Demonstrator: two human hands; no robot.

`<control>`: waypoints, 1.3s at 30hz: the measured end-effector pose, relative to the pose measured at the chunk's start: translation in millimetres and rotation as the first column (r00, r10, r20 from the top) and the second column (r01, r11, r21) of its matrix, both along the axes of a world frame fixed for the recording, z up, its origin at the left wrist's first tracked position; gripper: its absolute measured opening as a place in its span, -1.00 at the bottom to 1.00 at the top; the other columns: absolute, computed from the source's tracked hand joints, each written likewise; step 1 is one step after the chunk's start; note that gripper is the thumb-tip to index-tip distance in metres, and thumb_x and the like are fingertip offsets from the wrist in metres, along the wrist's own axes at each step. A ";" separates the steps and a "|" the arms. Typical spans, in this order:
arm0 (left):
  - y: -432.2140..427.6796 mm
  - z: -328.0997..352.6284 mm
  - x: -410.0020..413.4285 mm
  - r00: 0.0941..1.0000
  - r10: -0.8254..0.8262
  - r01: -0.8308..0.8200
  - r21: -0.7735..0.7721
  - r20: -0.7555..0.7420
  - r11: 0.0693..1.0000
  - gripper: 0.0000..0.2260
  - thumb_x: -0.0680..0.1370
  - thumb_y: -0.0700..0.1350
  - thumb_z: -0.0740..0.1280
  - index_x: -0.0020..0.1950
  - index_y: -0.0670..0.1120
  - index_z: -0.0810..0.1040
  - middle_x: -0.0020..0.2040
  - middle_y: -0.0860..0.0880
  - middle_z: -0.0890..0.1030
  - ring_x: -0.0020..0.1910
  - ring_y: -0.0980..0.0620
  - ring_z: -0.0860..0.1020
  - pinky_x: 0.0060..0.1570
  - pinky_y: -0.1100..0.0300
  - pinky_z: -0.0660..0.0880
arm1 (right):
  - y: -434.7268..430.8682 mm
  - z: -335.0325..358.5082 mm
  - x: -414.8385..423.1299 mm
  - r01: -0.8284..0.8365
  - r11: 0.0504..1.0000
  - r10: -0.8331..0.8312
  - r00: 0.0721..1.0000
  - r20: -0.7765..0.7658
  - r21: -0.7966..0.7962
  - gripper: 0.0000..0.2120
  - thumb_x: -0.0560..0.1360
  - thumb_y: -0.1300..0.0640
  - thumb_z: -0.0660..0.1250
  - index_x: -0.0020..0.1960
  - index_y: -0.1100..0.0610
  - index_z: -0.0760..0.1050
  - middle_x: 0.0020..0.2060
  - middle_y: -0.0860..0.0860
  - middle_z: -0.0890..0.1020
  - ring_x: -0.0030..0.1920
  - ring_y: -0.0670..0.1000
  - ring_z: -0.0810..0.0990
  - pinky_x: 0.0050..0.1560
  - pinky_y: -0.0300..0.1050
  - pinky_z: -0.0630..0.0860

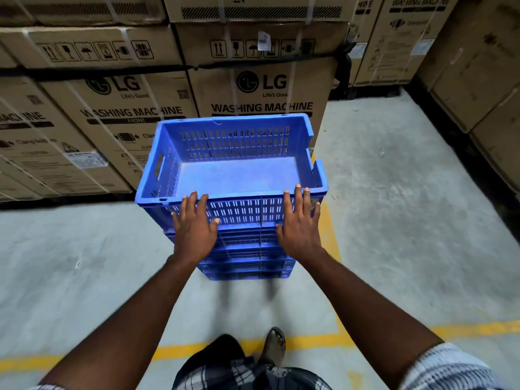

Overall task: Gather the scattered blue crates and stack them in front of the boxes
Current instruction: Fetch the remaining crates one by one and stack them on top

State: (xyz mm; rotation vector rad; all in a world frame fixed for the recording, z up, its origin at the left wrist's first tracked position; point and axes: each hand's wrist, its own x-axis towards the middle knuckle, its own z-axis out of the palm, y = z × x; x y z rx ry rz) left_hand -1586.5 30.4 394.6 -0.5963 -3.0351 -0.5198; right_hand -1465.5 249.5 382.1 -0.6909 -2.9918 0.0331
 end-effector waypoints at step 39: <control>-2.7 -91.6 648.0 0.243 -0.839 0.969 -0.075 0.487 0.237 -0.43 0.57 0.00 0.27 0.55 -0.01 0.16 0.51 -0.04 0.24 0.44 -0.08 0.31 0.32 -0.02 0.38 | -204.1 -69.3 724.3 0.810 0.370 -0.840 0.501 0.208 -0.455 -0.59 0.53 0.03 0.19 0.33 0.14 0.30 0.19 0.14 0.41 0.23 0.19 0.40 0.12 0.06 0.44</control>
